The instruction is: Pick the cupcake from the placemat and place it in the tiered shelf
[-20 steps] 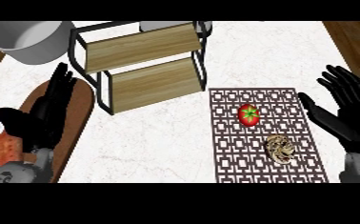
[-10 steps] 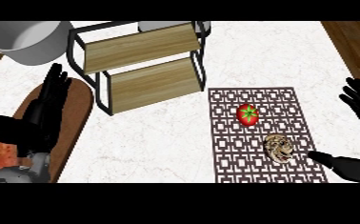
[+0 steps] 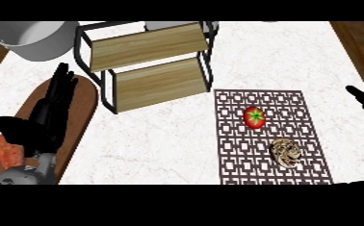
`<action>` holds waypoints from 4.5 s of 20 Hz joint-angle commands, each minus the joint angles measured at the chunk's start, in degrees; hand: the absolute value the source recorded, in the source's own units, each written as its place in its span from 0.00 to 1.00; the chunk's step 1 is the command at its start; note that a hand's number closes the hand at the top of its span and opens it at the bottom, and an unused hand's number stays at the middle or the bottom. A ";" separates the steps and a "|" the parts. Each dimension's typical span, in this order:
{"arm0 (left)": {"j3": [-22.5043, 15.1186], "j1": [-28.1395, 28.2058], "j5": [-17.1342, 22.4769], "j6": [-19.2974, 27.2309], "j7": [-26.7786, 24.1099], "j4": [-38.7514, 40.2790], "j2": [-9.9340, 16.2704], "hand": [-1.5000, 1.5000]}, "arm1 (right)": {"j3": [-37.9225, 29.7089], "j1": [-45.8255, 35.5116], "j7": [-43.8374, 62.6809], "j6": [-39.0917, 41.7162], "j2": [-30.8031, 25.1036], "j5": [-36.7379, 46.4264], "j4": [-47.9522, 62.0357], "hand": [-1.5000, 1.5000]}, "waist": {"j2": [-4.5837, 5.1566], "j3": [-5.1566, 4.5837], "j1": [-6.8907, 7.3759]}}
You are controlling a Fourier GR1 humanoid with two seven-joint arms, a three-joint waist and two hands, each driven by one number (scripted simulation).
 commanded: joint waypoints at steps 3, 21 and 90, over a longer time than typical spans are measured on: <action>-1.18 -1.91 -1.44 0.16 0.82 -0.12 -1.54 0.50 | 9.74 -9.45 22.37 1.87 -1.90 7.31 -3.04 0.00 | 0.32 0.20 1.38; 1.74 3.28 -2.62 -1.66 2.22 -3.81 -1.17 0.50 | 25.83 -19.99 36.20 11.21 12.17 23.38 11.01 0.00 | -0.20 0.38 -0.24; 11.20 -0.25 -12.01 -11.47 4.76 0.25 -11.24 0.50 | 46.67 -41.21 43.55 1.87 60.79 62.33 12.40 1.00 | -1.00 0.20 -0.17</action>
